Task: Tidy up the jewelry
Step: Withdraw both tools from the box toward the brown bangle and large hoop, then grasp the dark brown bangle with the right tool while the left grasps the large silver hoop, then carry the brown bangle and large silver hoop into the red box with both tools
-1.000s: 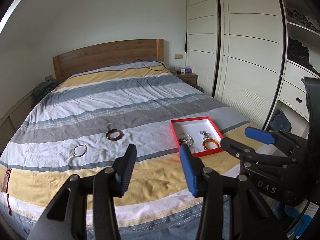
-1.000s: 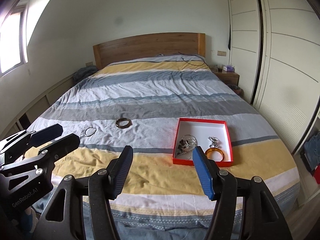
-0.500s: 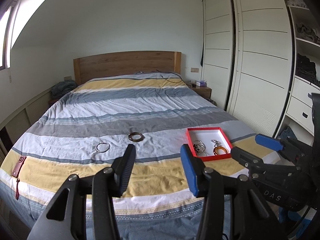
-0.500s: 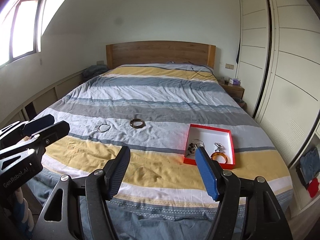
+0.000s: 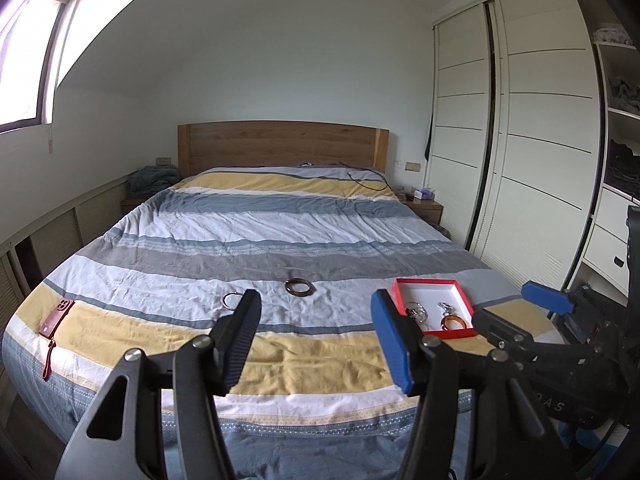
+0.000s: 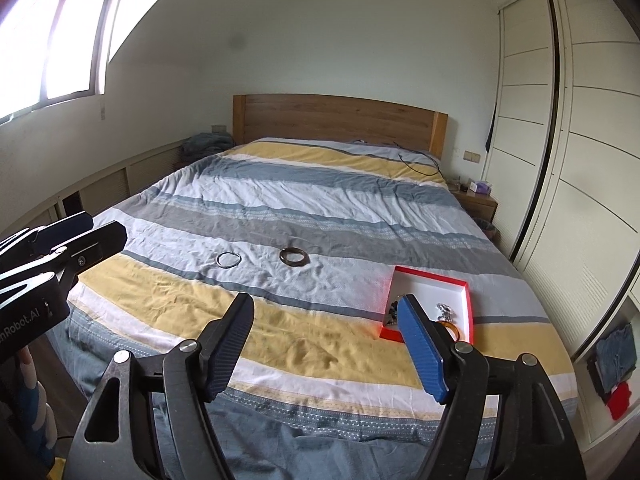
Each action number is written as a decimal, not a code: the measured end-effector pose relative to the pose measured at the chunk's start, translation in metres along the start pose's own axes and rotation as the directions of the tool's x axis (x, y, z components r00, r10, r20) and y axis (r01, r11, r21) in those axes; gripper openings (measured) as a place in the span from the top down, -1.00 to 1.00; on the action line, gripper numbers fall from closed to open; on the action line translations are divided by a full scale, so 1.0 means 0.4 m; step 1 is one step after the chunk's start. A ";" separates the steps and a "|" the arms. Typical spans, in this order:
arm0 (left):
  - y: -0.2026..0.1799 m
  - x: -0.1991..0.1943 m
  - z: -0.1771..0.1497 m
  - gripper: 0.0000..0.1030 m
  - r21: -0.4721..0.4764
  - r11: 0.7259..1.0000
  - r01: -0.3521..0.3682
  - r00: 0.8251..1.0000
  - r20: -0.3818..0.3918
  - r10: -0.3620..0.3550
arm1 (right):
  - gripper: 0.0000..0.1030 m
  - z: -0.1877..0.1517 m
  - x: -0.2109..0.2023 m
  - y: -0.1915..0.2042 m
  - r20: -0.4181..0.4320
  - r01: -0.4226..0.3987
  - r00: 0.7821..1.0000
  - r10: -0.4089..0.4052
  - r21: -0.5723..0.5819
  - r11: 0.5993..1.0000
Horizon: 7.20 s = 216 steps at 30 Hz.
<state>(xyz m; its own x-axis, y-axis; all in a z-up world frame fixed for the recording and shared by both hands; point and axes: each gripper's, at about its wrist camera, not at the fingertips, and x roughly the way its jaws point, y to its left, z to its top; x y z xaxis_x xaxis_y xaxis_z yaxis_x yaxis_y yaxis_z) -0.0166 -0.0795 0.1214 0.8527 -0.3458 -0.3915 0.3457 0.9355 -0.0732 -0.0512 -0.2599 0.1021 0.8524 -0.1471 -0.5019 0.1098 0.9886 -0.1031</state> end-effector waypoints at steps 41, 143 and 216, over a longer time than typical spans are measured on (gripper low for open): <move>0.062 0.148 -0.065 -0.08 -0.024 0.991 -0.130 0.988 -0.089 0.127 | -0.58 0.004 0.104 0.075 0.006 0.057 0.998 -0.057 -0.141 0.988; 0.413 1.219 -0.188 0.92 0.023 0.973 -0.230 0.874 -0.435 0.217 | 0.84 0.036 1.309 0.006 -0.266 -0.133 0.949 0.169 0.151 0.980; -0.610 1.205 -0.146 0.93 0.176 0.933 0.313 0.838 -0.513 -0.184 | 0.83 -0.106 0.923 -0.779 -0.328 0.180 0.941 -0.086 0.266 0.947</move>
<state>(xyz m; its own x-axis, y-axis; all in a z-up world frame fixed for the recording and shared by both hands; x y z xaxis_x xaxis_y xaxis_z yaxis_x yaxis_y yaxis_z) 0.2872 -0.4701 -0.1031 0.4503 -0.4245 -0.7856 0.6581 0.7523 -0.0293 0.2075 -0.6234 -0.0874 0.6243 -0.2343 -0.7452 0.3929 0.9187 0.0404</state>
